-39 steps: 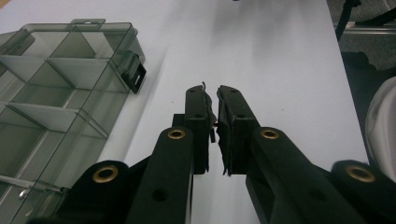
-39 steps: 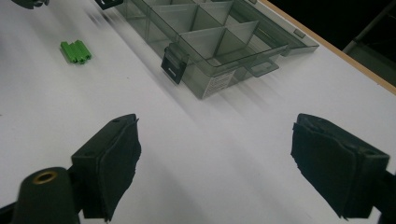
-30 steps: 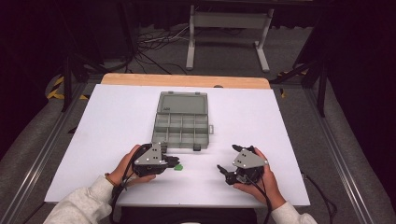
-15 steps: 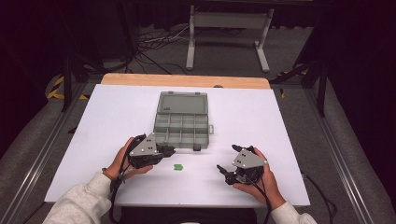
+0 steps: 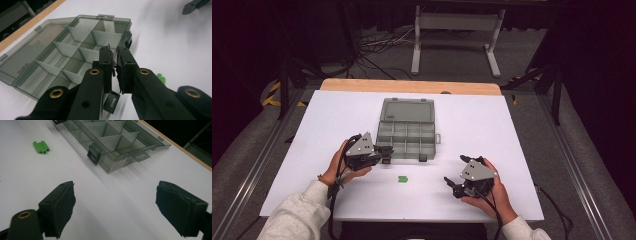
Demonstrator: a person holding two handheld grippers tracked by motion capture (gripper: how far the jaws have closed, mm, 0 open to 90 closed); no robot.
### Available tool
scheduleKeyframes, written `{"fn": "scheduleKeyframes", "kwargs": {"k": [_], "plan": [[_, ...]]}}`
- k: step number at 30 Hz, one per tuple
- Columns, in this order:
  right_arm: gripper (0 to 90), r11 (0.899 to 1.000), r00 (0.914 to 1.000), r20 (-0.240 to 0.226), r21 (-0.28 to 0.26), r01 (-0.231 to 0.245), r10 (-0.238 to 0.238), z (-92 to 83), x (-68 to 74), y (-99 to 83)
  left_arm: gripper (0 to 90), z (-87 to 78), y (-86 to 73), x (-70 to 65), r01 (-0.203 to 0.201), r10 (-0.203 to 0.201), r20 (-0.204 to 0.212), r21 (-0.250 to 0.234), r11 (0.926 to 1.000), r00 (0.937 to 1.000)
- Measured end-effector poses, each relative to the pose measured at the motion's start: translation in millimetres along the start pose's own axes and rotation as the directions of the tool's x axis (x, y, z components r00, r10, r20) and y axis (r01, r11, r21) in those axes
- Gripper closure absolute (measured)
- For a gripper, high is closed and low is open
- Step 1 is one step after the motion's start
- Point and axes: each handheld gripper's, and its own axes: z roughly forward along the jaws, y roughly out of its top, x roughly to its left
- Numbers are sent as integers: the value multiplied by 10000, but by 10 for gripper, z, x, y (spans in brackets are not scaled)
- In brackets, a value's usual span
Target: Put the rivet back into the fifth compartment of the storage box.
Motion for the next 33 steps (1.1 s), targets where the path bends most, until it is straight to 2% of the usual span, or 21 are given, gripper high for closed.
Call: {"fn": "scheduleKeyframes", "kwargs": {"k": [10,12,21,33], "plan": [[161,10000,10000,-6,74,2,-2,10,1,-5,833,13,-51,145,413,-411,-265,58,9991,9988],[162,10000,10000,-8,82,-23,23,12,4,-7,832,32,-74,205,607,-603,-375,98,9981,9975],[161,10000,10000,-21,80,-29,30,11,6,-8,832,99,-132,309,872,-848,-603,382,9955,9946],[161,9999,10000,-26,100,-17,17,13,1,-13,832,137,-170,336,886,-845,-623,673,9938,9945]]}}
